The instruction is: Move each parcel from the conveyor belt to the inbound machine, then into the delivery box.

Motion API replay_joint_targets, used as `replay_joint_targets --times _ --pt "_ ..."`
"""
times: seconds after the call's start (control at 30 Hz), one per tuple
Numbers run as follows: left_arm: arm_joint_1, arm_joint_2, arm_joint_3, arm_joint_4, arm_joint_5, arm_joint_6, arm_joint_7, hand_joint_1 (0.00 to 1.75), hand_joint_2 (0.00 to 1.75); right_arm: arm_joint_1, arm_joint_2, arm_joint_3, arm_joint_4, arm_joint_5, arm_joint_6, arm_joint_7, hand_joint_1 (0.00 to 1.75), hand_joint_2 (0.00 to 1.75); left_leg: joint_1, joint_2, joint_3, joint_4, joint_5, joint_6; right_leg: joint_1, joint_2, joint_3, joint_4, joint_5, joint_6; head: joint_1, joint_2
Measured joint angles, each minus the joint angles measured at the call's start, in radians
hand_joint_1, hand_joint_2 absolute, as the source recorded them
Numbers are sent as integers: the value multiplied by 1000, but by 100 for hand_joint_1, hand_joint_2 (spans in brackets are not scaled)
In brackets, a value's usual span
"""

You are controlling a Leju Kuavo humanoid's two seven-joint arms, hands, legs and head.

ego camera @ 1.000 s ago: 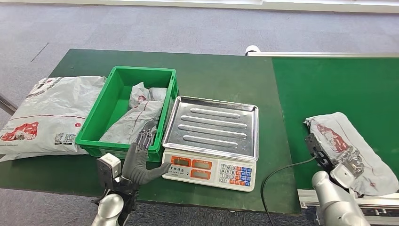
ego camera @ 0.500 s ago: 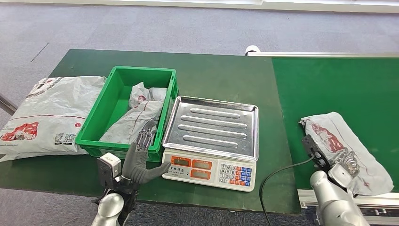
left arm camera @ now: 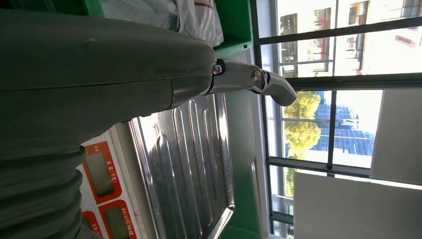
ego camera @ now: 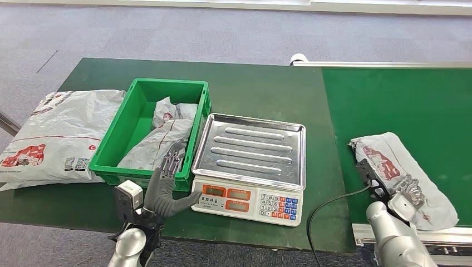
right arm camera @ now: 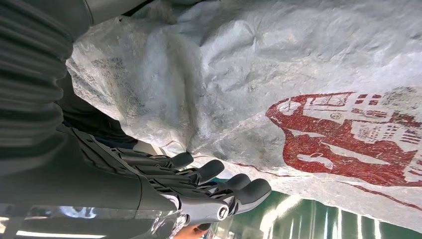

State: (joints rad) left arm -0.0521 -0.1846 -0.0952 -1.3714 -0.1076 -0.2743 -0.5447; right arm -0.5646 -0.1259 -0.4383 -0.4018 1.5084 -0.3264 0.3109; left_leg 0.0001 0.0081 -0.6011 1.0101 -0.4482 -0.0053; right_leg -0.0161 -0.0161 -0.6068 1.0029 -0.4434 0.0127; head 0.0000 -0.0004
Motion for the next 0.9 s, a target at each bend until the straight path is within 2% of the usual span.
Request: replay_joint_targets --times 0.07,0.1,0.2,0.23,0.53,0.67,0.9 --pt "0 0 0 0 0 0 0 0 175 0 0 0 1 0 0 0 1 175 0 0 0 0 0 0 0 0 0 0 0 0 0 0" --pt "0 0 1 0 0 0 0 0 175 0 0 0 1 0 0 0 17 175 0 0 0 0 0 0 0 0 0 0 0 0 0 0" --pt "0 0 1 0 0 0 0 0 175 -2 0 0 4 0 1 -1 147 175 0 0 0 0 0 0 0 0 0 0 0 0 0 0" --pt "0 0 1 1 0 0 0 0 175 -3 0 0 5 0 3 -3 175 175 0 0 0 0 0 0 0 0 0 0 0 0 0 0" --pt "-1 0 2 4 0 1 -6 0 175 -14 1 0 12 -1 9 -21 175 175 0 0 0 0 0 0 0 0 0 0 0 0 0 0" --pt "-2 0 2 6 0 1 -7 0 175 -17 2 0 14 0 7 -21 175 0 0 0 0 0 0 0 0 0 0 0 0 0 0 0" --pt "-2 0 2 6 0 1 -8 0 175 -18 6 0 14 0 2 -23 175 0 0 0 0 0 0 0 0 0 0 0 0 0 0 0"
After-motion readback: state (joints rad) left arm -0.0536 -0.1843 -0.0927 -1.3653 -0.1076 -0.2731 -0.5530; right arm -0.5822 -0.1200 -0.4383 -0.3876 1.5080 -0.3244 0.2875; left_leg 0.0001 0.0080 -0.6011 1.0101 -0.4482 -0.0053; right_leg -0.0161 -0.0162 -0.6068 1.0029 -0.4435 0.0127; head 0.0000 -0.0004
